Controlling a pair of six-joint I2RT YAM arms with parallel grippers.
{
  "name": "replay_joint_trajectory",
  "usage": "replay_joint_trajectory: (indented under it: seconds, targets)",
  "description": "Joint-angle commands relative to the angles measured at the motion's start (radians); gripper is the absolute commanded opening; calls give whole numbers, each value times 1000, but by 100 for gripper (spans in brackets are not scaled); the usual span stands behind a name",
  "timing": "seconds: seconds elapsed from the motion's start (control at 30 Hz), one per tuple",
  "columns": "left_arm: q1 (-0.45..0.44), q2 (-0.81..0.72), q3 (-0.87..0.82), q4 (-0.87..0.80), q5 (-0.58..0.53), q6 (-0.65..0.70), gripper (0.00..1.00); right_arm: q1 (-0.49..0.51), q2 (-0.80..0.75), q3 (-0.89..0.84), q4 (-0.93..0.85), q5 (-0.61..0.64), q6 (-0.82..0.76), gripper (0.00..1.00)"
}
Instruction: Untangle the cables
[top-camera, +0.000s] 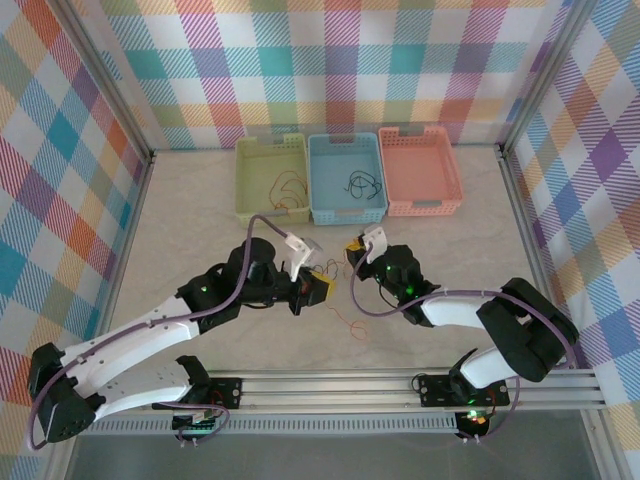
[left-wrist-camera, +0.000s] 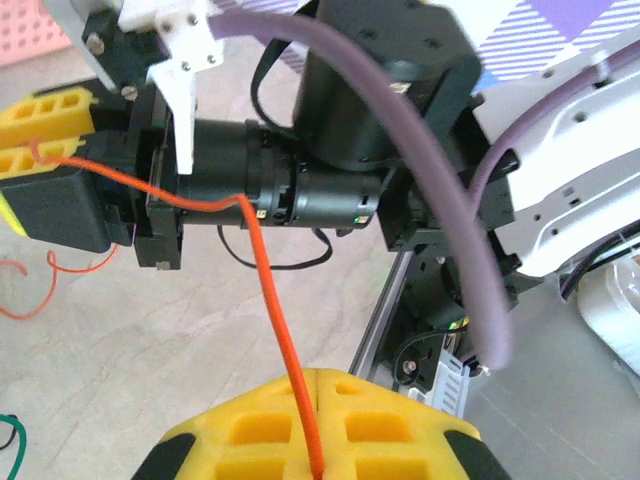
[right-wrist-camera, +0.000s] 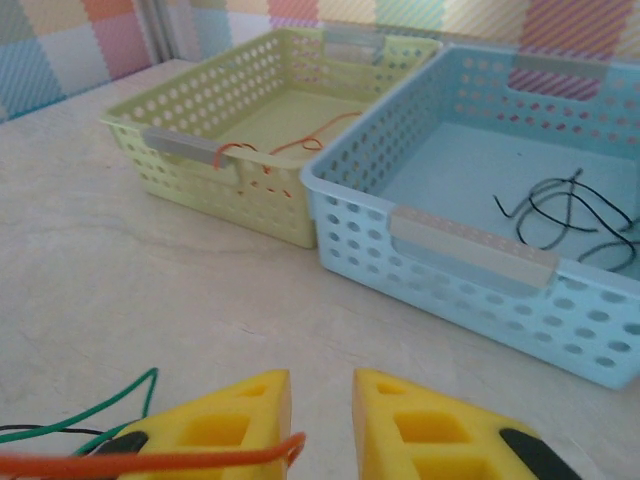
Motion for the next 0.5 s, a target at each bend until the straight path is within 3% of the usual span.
replay_joint_trajectory:
  seconds: [0.0, 0.47]
  targets:
    - [-12, -64, -34, 33, -49, 3, 0, -18, -7, 37, -47, 50, 52, 23]
    - [-12, -449, -170, 77, -325, -10, 0, -95, -12, 50, -173, 116, 170, 16]
